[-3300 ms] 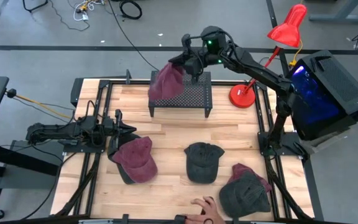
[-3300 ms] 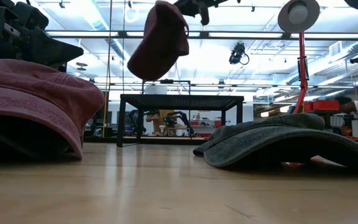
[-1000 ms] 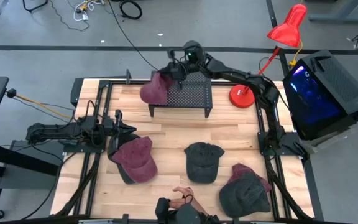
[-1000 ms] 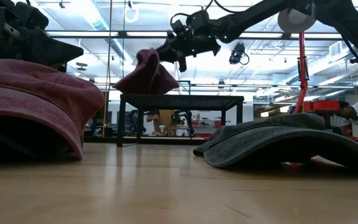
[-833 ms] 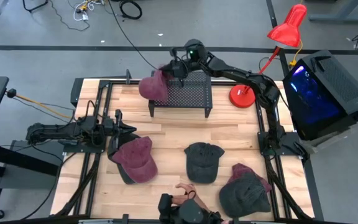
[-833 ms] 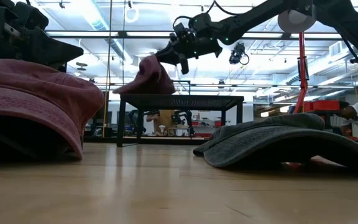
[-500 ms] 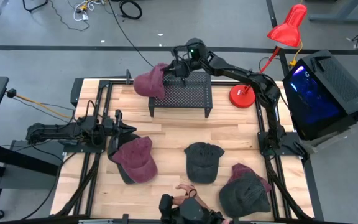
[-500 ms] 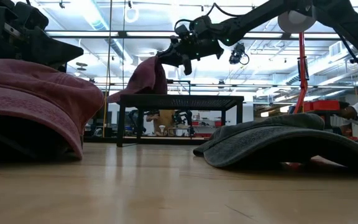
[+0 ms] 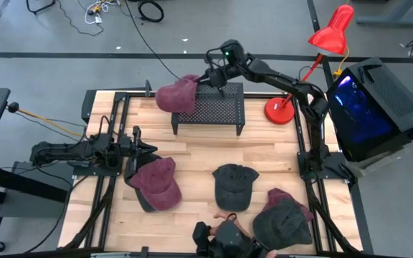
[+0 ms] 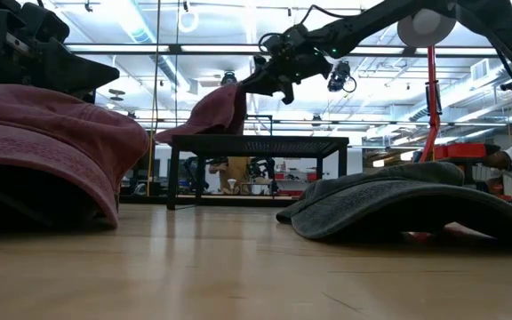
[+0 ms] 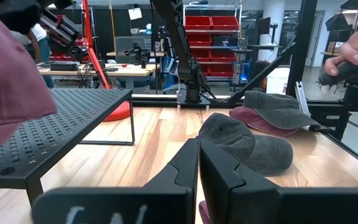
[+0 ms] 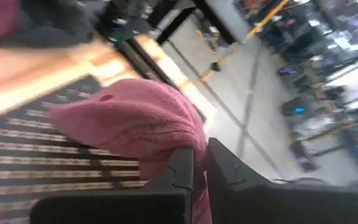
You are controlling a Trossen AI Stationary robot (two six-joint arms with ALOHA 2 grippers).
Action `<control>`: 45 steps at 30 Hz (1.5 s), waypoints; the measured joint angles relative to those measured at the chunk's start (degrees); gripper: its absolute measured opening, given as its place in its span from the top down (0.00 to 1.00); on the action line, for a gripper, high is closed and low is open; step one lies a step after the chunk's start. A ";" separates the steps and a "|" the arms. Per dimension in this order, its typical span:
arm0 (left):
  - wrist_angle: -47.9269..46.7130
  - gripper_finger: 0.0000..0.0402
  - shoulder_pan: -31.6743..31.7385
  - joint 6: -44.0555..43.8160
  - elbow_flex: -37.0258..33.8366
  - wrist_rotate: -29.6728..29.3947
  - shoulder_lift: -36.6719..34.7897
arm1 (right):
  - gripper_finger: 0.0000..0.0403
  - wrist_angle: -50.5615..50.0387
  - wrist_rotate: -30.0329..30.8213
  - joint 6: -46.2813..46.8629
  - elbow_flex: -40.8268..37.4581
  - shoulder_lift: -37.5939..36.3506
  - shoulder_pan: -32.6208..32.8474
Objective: Pick & Place hat
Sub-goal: Put the middle red cap on the shelf
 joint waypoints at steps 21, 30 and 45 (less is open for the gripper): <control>0.00 0.95 0.00 0.02 0.00 0.00 0.00 | 0.97 -9.51 -1.21 -5.54 -0.02 -3.35 -1.08; 0.00 0.95 0.00 0.02 0.02 0.00 0.00 | 0.97 -12.05 -1.89 -5.75 -0.57 -3.98 -1.12; 0.00 0.95 -0.02 0.02 0.00 0.00 0.00 | 0.94 -12.79 -1.85 -3.12 -2.97 -4.54 -1.08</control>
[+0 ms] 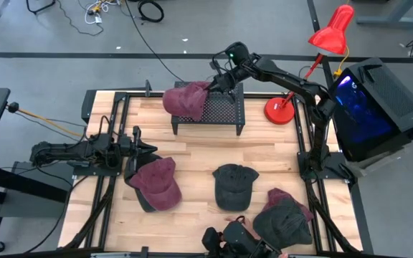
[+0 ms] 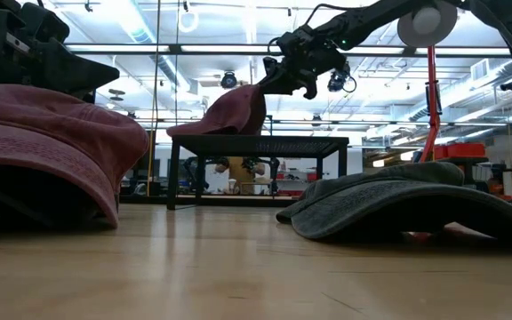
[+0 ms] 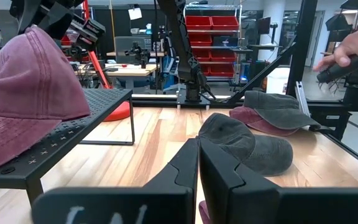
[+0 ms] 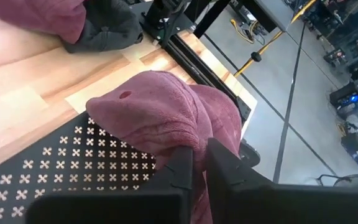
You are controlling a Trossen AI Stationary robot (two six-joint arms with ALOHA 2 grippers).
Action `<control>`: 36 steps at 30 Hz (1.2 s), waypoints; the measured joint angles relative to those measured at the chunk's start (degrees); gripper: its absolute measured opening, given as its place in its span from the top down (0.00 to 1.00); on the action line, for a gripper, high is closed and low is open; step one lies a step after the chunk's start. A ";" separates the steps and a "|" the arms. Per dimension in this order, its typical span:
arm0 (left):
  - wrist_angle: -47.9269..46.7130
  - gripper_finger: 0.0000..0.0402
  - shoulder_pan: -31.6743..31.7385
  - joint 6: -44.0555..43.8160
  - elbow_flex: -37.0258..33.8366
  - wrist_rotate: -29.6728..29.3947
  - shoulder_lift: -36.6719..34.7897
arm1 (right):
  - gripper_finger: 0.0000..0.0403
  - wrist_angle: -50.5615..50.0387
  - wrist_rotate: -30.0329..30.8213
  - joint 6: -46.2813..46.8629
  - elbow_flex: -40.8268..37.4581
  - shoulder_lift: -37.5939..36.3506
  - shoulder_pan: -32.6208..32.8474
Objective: Pick & Place hat
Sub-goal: Put the middle red cap on the shelf
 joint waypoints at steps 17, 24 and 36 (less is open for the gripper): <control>0.00 0.95 0.02 0.00 0.00 0.00 0.00 | 0.69 1.29 3.31 8.94 0.00 -0.03 -0.37; 0.00 0.95 0.01 0.00 0.01 0.00 0.00 | 0.63 1.29 2.98 11.06 0.00 -0.03 -0.37; 0.00 0.95 0.01 -0.01 0.01 0.00 0.00 | 0.47 1.22 3.17 18.65 0.00 -0.01 -0.82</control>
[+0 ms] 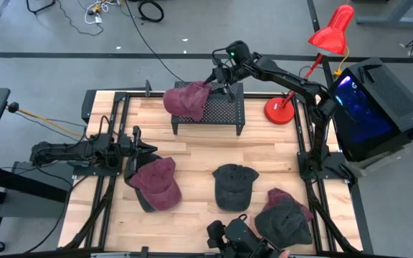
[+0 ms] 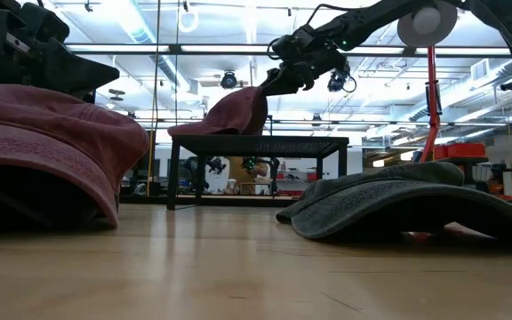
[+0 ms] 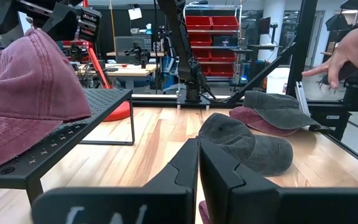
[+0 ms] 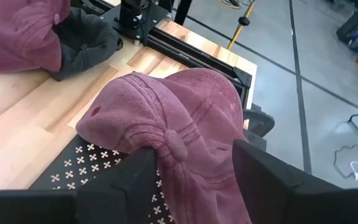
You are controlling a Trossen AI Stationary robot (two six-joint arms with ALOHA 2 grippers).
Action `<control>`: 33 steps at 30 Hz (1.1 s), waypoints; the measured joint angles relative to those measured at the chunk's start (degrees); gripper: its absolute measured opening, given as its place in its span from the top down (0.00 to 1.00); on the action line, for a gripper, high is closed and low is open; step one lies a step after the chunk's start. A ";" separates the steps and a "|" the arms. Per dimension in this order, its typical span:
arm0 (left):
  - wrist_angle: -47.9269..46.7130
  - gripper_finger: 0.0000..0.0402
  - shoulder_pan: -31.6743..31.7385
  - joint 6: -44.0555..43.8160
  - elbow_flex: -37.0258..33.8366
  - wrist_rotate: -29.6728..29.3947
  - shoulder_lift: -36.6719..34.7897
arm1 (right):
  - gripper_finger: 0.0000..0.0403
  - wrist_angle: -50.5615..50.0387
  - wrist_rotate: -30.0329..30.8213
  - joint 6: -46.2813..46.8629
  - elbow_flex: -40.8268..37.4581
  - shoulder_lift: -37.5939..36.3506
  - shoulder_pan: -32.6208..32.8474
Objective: Pick & Place hat
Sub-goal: Put the middle red cap on the shelf
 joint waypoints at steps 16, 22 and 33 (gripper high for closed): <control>0.00 0.95 -0.01 -0.01 -0.01 0.00 0.00 | 0.44 -3.10 0.01 7.64 0.00 0.02 -0.29; 0.00 0.95 -0.01 0.00 0.01 0.00 0.00 | 0.44 -3.12 0.02 11.23 0.00 0.04 -0.29; 0.00 0.95 0.01 0.01 0.01 0.00 0.00 | 0.44 -3.82 2.17 14.30 0.00 0.04 -0.29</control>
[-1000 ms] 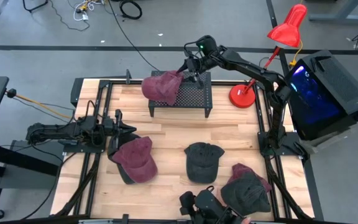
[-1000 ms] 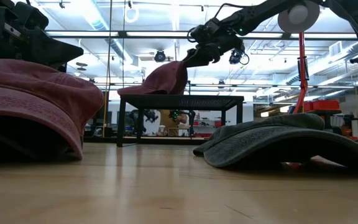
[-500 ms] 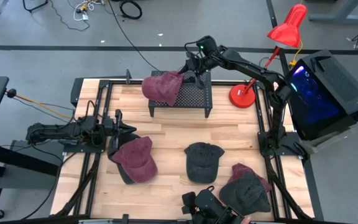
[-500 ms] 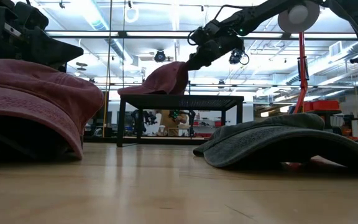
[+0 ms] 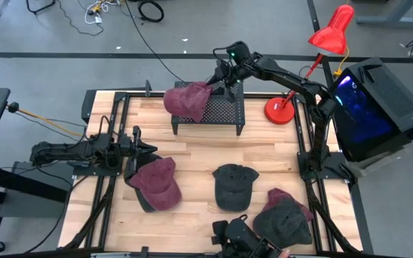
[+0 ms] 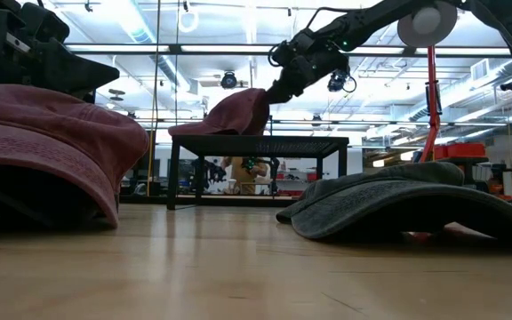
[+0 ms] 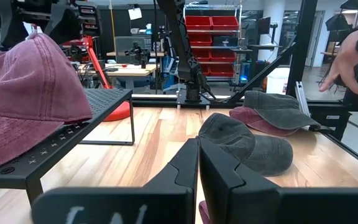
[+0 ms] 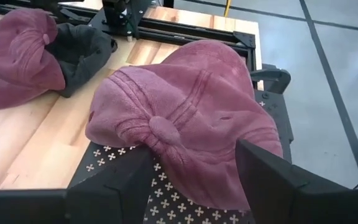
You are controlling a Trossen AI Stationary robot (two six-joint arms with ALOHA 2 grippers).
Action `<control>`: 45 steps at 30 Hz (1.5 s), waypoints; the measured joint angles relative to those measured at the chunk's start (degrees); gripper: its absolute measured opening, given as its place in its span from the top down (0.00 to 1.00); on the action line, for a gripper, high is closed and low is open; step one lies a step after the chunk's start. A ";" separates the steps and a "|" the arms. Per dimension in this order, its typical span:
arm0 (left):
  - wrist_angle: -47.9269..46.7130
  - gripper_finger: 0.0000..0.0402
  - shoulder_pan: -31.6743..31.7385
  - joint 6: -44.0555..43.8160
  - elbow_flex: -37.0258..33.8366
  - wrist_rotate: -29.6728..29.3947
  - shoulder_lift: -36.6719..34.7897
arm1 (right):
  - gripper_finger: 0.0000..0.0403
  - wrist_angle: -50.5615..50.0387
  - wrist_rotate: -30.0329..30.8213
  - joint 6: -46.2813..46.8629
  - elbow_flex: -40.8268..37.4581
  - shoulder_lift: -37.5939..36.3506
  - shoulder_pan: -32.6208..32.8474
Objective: Pick & Place hat
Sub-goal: Put the middle red cap on the shelf, then put the middle black cap on the shelf
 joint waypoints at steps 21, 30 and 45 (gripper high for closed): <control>0.00 0.95 0.00 0.00 -0.01 0.00 0.00 | 0.44 -6.63 3.55 -0.72 -0.02 -8.10 -0.50; -0.01 0.95 -0.02 0.00 -0.02 0.00 0.00 | 0.44 -15.10 6.21 1.98 -0.02 -15.06 5.07; 0.00 0.95 -0.02 0.00 -0.02 0.00 0.00 | 0.44 -30.28 11.30 1.92 -0.02 -17.84 19.95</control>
